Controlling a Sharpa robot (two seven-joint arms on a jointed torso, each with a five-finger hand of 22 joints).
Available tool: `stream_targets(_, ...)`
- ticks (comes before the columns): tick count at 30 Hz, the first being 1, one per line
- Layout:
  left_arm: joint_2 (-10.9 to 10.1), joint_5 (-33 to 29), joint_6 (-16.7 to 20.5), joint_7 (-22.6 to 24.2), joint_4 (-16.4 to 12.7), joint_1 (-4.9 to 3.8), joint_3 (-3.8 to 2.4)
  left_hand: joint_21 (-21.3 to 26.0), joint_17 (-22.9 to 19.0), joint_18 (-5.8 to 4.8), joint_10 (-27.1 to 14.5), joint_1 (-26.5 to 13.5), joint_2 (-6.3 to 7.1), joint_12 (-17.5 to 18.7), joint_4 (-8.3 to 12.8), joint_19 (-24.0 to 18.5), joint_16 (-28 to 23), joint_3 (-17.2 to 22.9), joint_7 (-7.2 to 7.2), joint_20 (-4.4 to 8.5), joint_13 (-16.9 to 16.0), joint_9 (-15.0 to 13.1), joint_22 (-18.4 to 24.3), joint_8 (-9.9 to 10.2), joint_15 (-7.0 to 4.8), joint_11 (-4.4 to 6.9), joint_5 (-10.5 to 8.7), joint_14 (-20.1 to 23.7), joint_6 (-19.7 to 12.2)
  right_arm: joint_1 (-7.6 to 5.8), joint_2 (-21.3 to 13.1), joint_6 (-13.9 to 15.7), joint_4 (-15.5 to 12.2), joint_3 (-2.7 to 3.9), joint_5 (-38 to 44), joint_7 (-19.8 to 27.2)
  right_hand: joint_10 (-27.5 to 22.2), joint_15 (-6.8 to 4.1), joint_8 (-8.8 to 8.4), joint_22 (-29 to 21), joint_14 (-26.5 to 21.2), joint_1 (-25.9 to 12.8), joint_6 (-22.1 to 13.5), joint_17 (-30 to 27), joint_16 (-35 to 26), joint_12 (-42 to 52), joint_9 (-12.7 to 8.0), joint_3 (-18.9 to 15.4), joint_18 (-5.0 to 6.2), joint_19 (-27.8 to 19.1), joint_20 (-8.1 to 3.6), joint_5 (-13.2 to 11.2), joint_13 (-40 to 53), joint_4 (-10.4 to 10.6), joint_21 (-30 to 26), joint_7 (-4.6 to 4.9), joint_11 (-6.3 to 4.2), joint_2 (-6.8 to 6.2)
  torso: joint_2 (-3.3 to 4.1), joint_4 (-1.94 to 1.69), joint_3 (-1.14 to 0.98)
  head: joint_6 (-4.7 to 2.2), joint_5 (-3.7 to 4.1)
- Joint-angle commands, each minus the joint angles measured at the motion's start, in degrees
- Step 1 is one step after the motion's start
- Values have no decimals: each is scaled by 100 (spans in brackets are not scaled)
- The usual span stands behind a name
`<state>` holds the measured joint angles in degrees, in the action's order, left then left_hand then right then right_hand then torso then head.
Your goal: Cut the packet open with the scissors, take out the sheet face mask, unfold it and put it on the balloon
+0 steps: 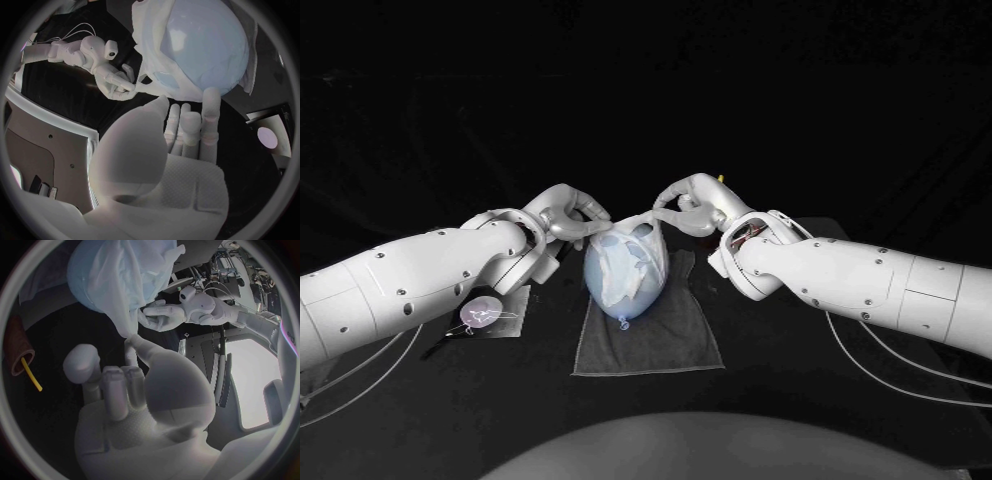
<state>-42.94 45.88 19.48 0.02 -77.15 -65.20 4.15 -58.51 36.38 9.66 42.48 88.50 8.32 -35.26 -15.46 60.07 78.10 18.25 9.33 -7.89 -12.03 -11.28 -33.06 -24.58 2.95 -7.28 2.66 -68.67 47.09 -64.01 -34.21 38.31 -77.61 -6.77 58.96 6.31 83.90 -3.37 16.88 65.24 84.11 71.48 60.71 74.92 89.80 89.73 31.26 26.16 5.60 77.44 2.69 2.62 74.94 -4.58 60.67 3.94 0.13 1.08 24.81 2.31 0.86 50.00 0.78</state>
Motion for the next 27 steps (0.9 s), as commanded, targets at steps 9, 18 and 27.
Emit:
stream_targets(9,63,59,-55,68,44,-15,-11,26,-11,56,-98,-13,62,-48,24,-22,-4,-43,-30,-22,4,86,-3,218,15,-20,9,68,-157,-3,-56,52,-65,6,-10,56,610,-44,55,5,589,-1,38,1508,20,27,342,55,102,21,-36,17,1506,-8,37,-9,-46,32,-2,-4,5,0,25)
stream_targets(18,107,111,-262,-26,67,-19,-12,84,-211,73,-250,19,42,-90,90,-106,-24,-48,13,-47,-1,99,86,231,40,-40,10,227,34,-3,-52,33,-58,6,-10,49,610,-44,55,5,589,-1,38,1508,20,27,342,55,102,21,-36,17,1506,-8,37,-9,-46,32,-1,-5,2,0,27)
stream_targets(27,176,127,-266,-67,189,-27,-14,40,-152,65,-236,11,-68,-152,82,-73,20,3,39,-47,-14,120,23,270,35,-33,9,207,92,-3,-56,54,-69,6,-12,59,610,-44,55,5,589,-1,38,1508,20,27,342,55,102,21,-36,17,1506,-8,37,-9,-46,32,1,1,3,0,35)
